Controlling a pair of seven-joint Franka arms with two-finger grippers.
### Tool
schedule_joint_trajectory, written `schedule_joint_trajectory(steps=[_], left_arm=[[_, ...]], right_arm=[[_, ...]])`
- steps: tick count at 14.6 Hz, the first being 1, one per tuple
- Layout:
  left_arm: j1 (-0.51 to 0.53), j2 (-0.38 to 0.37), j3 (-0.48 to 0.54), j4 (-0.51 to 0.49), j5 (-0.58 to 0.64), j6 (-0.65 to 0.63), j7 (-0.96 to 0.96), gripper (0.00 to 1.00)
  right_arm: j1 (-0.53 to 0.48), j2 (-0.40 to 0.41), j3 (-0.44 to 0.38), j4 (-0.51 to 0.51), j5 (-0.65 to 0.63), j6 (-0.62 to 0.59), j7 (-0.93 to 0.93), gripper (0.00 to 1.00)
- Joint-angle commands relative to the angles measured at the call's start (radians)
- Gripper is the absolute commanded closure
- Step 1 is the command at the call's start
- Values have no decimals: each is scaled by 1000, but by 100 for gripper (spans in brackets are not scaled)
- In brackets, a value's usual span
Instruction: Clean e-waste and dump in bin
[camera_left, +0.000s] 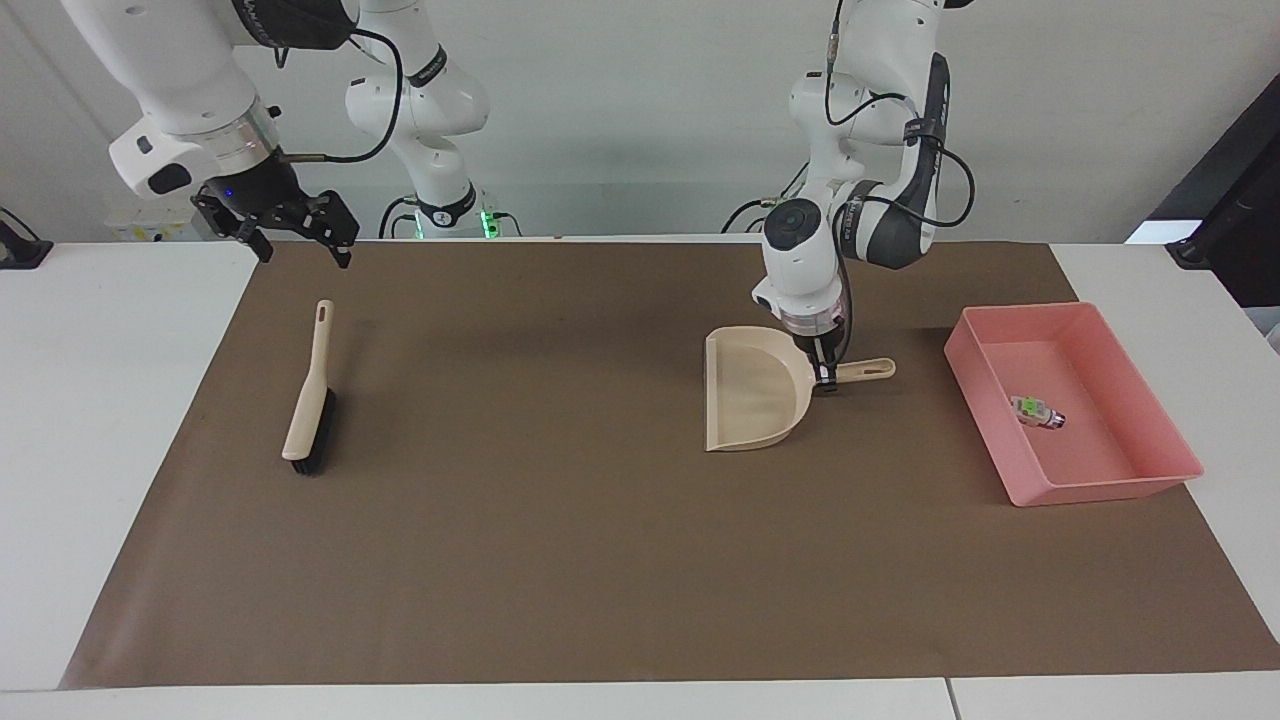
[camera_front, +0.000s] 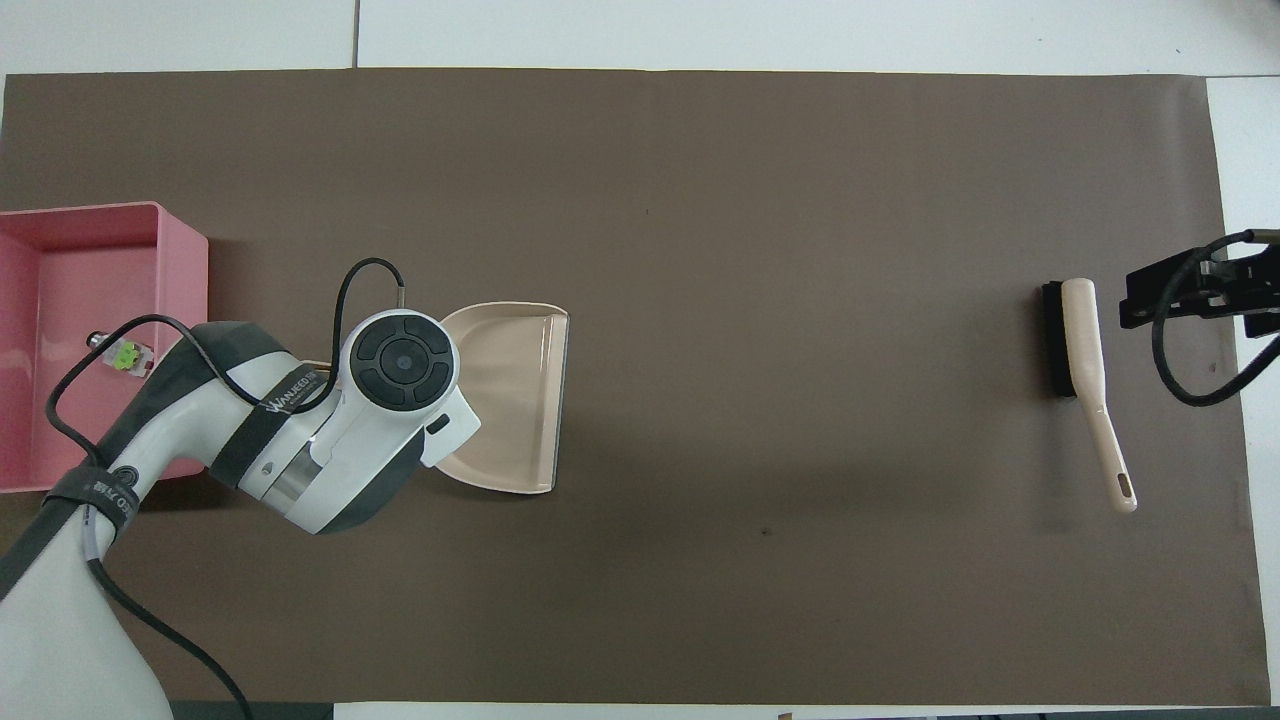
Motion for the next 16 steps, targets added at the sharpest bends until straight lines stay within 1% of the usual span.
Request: schedule_joint_trajectory(steps=[1,2,3,4,7,8,10,11,12,13,14,16], left_arm=[[-23,-19,16,-9,-12,-12,-38,40],[-21,-30,18,-6,-12,-27,-56,33],[-14,-56,18,-3,-12,-43,-97,18],[-12,-80,18,-3,-12,-76,-183,2],[-6,-133,22,-2,-14,-217,-596,2],[8,-137,25,6,-14,-246,-742,2],[61,-137,27,23,-14,-268,-921,2],[104,-142,25,30,-15,-277,-958,2],[132,-157,25,35,-49,-276,-961,2],[171,-162,30,50,-125,-279,-964,2],[233,-166,30,79,-203,-285,-966,2],[314,-168,30,145,-299,-313,-969,2]], right_arm=[[-13,11,5,21,0,-16,-12,0],[-15,10,5,15,2,-14,-11,0],[-15,8,5,13,2,-14,-11,0],[-16,8,5,13,2,-13,-11,0],[-13,7,5,13,2,-13,-8,0],[-15,7,5,13,2,-13,-11,0],[-15,7,5,13,2,-13,-11,0],[-15,7,5,13,2,-13,-9,0],[-15,7,5,12,2,-13,-8,0],[-15,7,5,12,2,-13,-8,0],[-15,7,3,12,2,-13,-8,0],[-15,5,5,9,2,-11,-6,0]])
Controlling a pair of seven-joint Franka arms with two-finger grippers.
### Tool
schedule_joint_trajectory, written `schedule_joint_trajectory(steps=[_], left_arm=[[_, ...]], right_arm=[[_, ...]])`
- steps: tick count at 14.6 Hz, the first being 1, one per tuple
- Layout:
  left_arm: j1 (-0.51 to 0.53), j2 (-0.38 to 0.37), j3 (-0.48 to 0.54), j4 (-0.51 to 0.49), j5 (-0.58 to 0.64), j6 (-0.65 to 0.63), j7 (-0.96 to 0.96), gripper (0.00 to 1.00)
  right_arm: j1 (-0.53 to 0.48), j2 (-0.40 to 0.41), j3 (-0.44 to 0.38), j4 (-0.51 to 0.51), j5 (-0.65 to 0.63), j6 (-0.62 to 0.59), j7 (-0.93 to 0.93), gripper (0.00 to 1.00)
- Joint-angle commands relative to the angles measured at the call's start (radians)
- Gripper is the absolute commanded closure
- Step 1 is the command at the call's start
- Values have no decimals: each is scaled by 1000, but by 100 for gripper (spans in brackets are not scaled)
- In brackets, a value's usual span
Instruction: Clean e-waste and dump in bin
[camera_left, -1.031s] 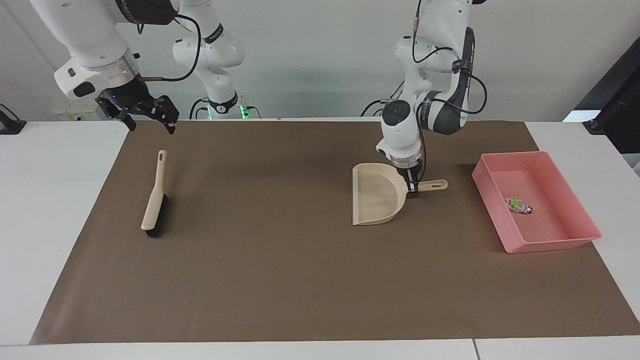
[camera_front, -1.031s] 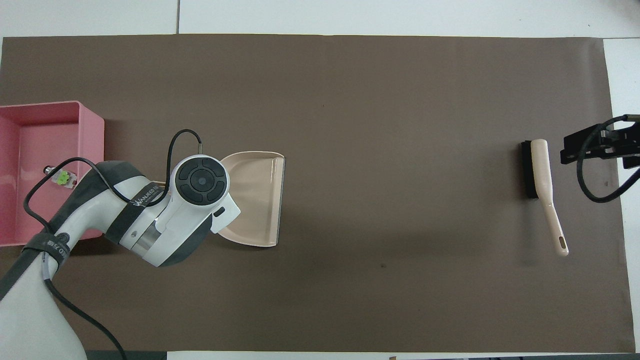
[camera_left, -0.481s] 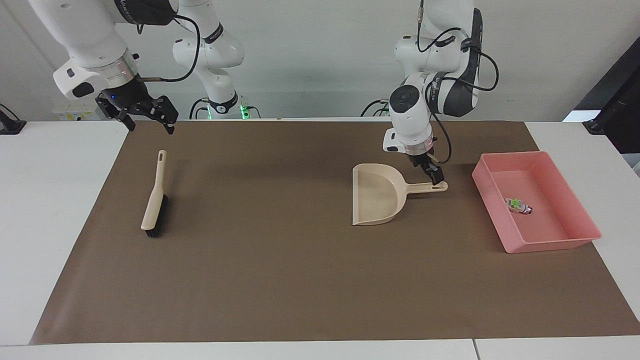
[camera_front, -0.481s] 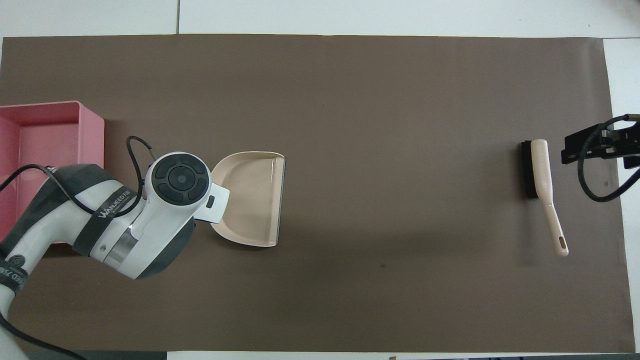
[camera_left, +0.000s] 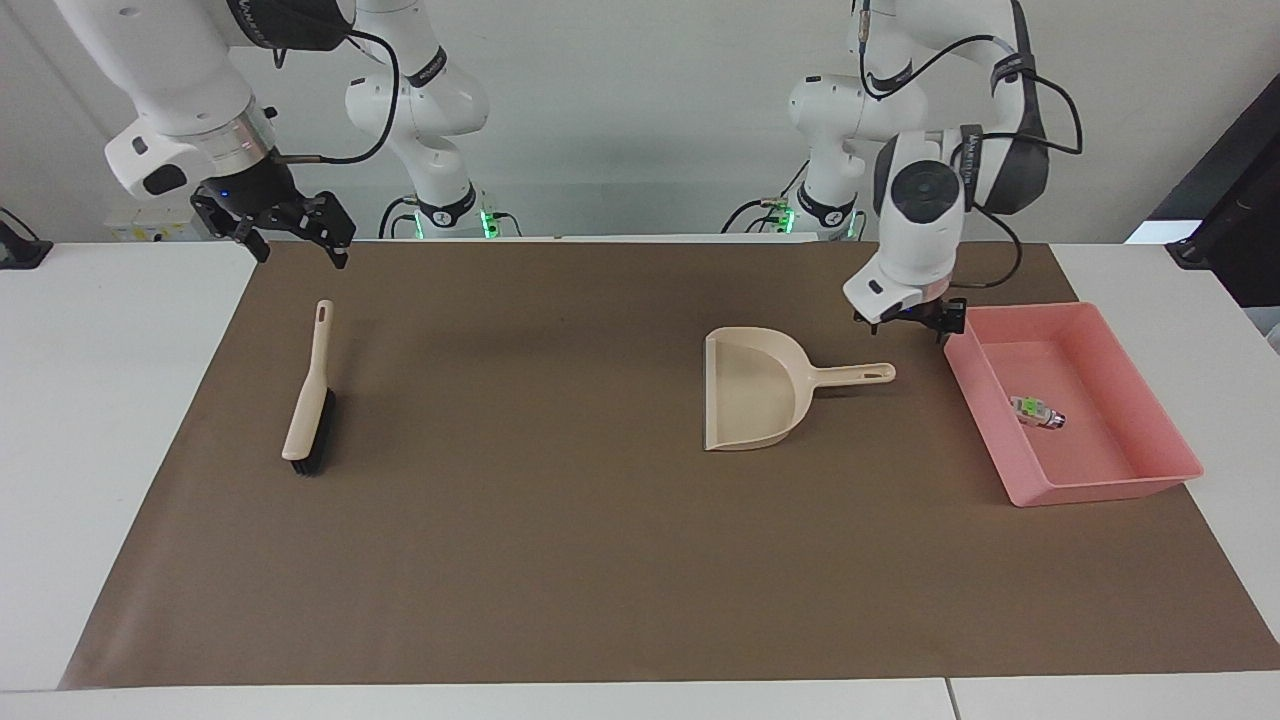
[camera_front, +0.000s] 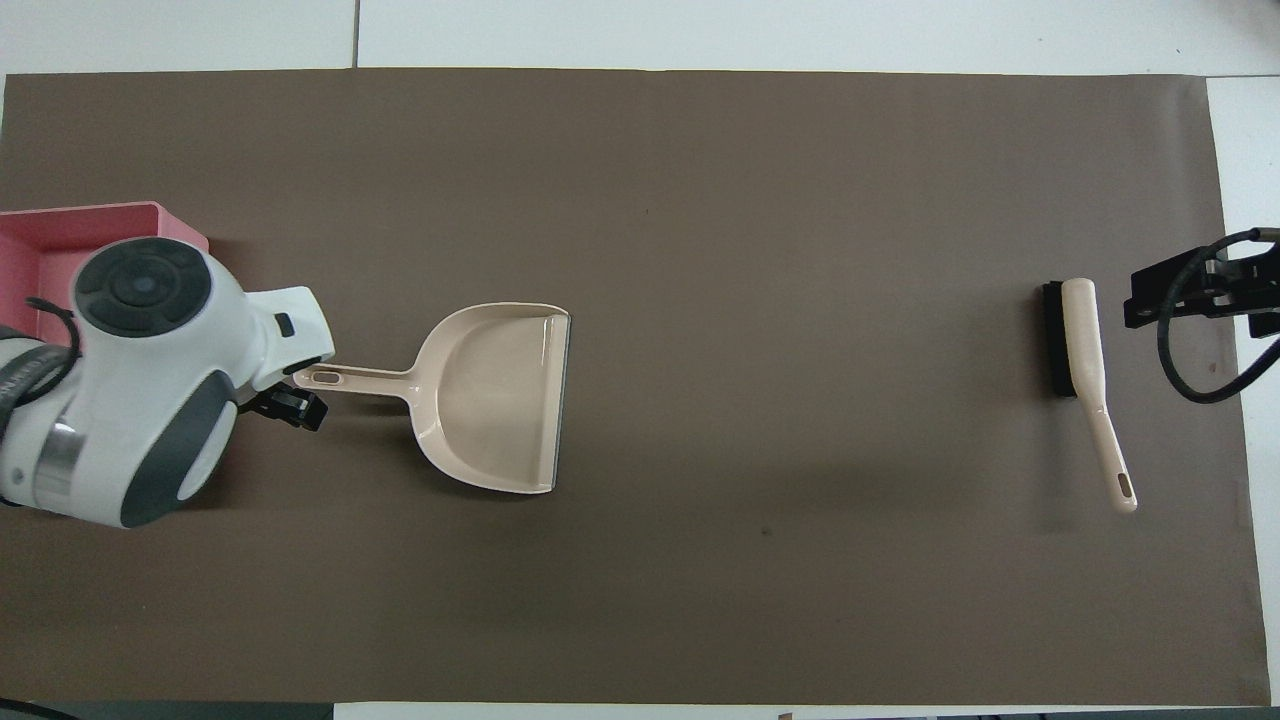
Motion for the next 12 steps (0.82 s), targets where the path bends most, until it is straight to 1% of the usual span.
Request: schedule_joint_trajectory(steps=[1,5,7,10,12], left_arm=[[99,-14,-5,111,-112,-80,-18,2],[214,6,-5,351,-210,-227,-18,2],[228,17,-3,447,-217,-302,-18,2],[228,18,-3,541,-212,-373,-18,2],[228,15,-5,554,-215,-380,-18,2]], right_arm=[[-9,4,5,10,2,-8,-6,0],[-10,4,5,9,2,-3,-9,0],[-10,4,5,9,2,-3,-11,0],[0,6,7,12,-45,-3,-17,0],[2,6,8,14,-44,-7,-17,0]])
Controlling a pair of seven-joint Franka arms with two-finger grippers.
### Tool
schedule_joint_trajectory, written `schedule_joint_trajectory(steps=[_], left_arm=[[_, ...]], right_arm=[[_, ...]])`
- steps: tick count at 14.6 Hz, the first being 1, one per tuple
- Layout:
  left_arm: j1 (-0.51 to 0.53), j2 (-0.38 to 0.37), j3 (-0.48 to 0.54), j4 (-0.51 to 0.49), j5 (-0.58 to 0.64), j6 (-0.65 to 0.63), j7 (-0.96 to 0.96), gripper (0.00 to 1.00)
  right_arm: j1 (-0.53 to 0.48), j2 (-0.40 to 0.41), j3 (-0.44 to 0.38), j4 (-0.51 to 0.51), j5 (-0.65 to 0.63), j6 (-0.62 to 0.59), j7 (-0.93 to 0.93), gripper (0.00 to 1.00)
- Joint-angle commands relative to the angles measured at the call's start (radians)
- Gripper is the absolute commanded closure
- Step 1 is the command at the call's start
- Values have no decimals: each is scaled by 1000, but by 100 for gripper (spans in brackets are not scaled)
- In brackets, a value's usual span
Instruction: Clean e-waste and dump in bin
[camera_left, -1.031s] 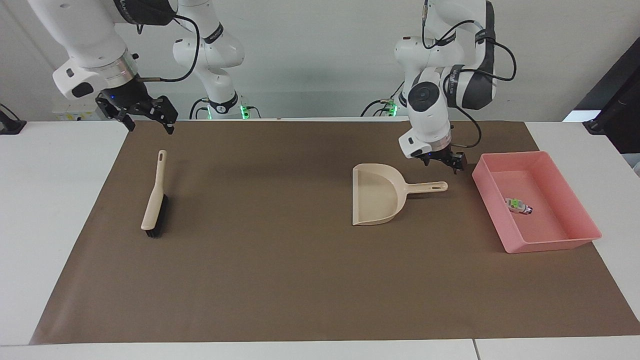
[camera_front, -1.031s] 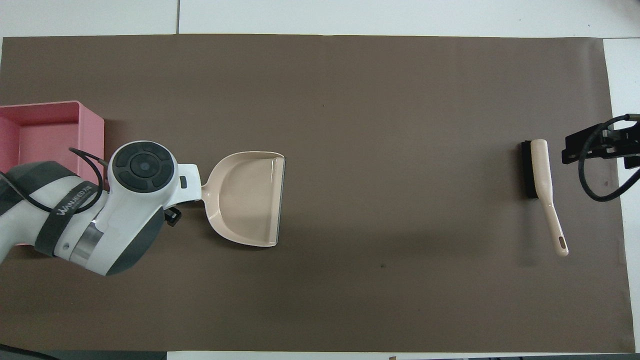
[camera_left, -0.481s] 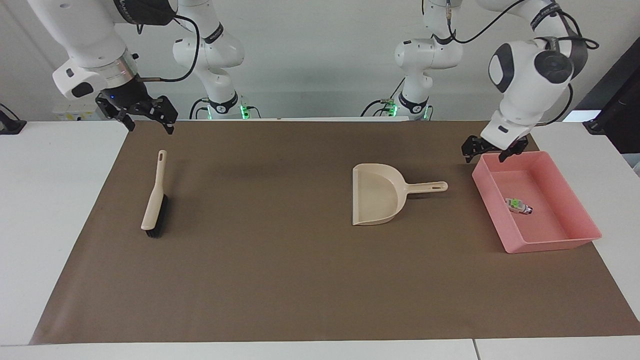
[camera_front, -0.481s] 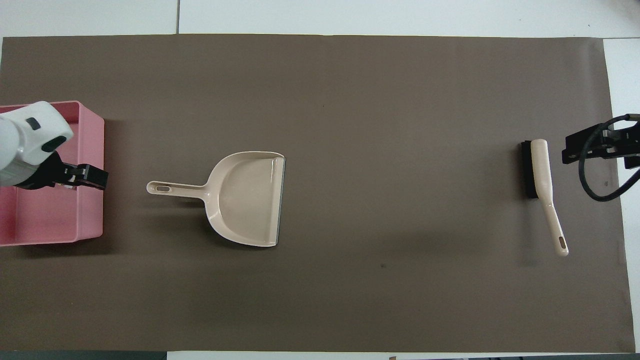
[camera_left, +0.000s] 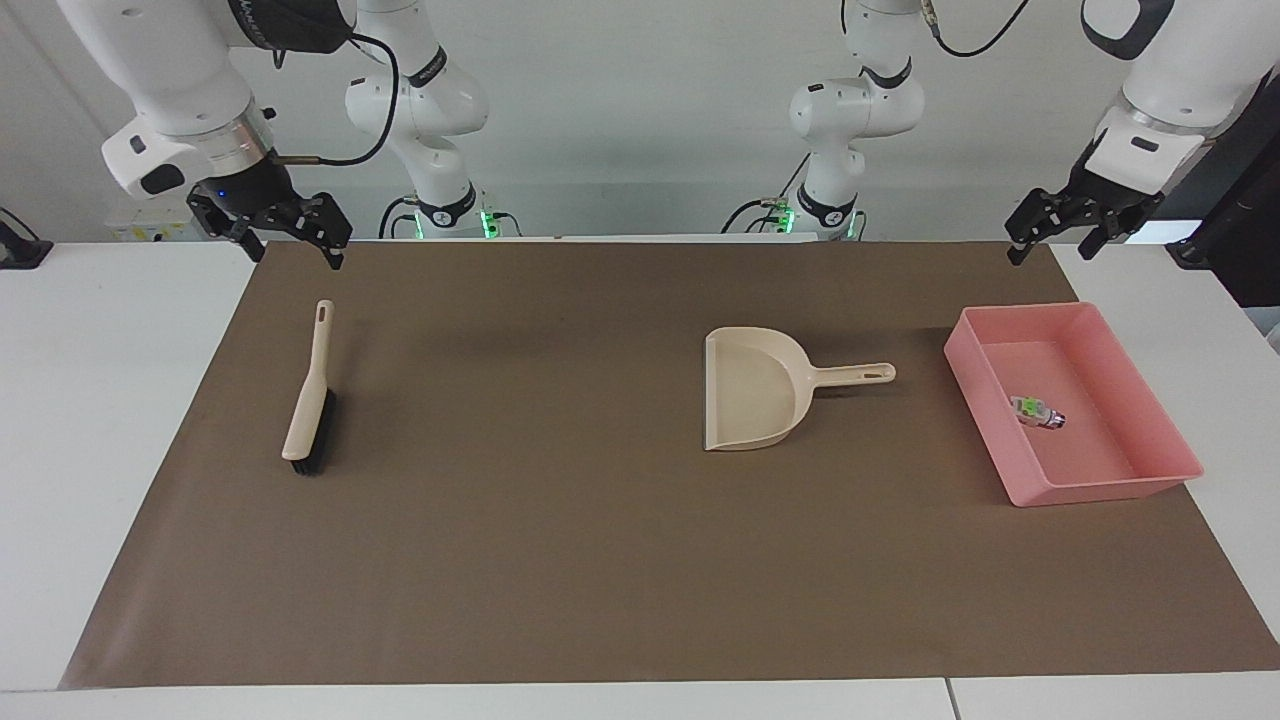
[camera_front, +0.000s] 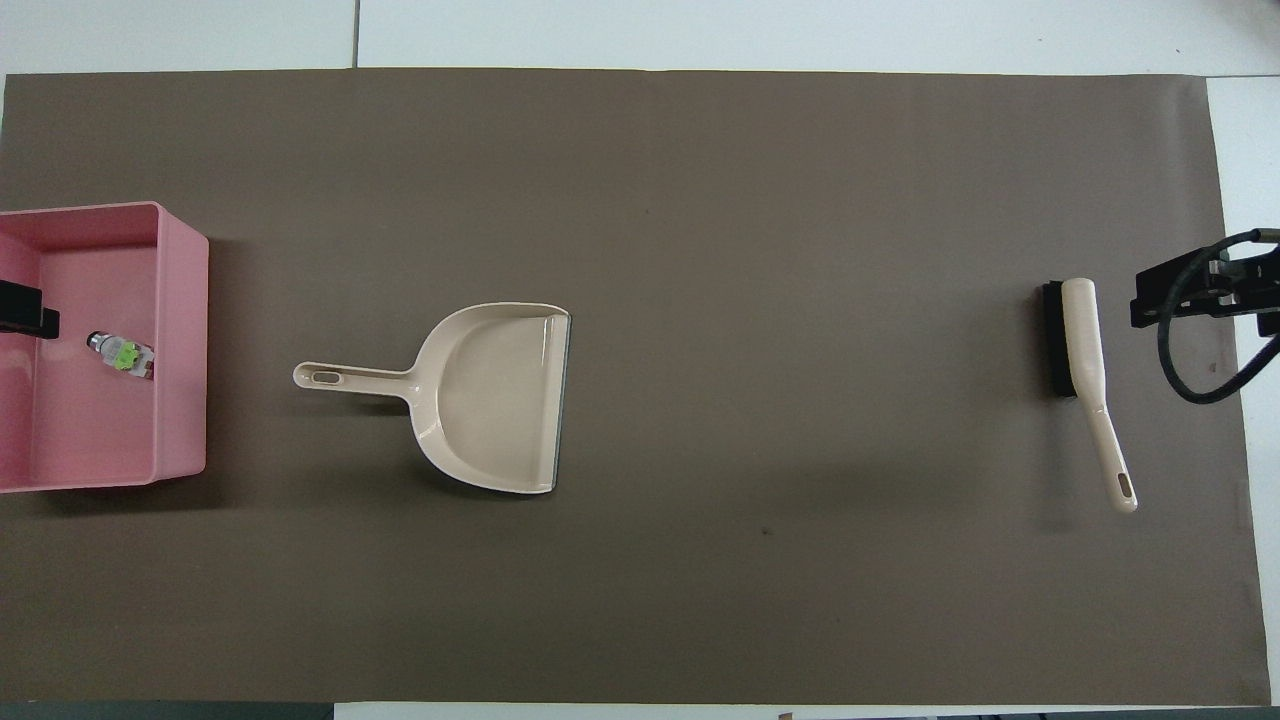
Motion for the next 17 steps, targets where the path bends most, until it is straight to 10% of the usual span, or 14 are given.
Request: schedule_joint_trajectory(steps=[1,17], left_arm=[[5,25,-7,42,-9,-26,-13,2],[3,-3,-8,4,-6,-268,-7,1]], right_arm=[[-4,7,6,13,-10,-3,-16,0],[-6,6,6,10,0,6,-13,0]])
